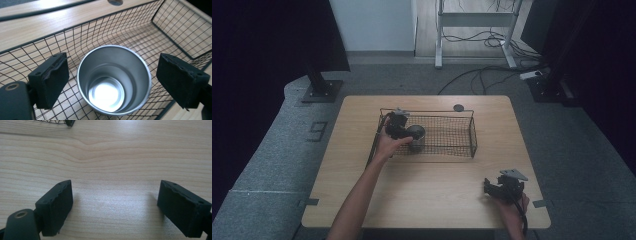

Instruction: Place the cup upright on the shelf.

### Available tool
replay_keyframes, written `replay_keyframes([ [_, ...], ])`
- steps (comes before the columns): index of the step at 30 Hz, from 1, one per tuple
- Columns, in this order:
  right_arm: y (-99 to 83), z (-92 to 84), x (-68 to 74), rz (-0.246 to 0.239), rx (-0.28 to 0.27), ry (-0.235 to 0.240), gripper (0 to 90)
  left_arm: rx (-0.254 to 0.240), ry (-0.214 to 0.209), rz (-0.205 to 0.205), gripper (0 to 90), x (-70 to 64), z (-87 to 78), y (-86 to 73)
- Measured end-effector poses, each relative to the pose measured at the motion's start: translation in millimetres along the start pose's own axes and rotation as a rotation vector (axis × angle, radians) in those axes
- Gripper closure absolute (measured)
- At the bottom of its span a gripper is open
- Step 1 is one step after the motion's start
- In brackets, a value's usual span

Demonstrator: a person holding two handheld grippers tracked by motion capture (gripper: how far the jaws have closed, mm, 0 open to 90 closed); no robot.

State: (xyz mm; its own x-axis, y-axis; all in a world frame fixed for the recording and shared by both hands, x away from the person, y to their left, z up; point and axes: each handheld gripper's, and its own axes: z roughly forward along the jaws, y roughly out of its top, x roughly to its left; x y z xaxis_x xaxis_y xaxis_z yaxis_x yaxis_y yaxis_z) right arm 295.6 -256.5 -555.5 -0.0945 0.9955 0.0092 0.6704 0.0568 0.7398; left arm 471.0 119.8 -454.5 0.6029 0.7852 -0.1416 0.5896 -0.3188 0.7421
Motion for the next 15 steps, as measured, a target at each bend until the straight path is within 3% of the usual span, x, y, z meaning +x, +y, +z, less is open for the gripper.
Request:
replay_keyframes([
  [15, 0.0, 0.0, 0.0, 0.001, 0.0, 0.0, 12.8, -0.064, -0.043, 0.034, 12.9, -9.2, -33.6, -8.2],
])
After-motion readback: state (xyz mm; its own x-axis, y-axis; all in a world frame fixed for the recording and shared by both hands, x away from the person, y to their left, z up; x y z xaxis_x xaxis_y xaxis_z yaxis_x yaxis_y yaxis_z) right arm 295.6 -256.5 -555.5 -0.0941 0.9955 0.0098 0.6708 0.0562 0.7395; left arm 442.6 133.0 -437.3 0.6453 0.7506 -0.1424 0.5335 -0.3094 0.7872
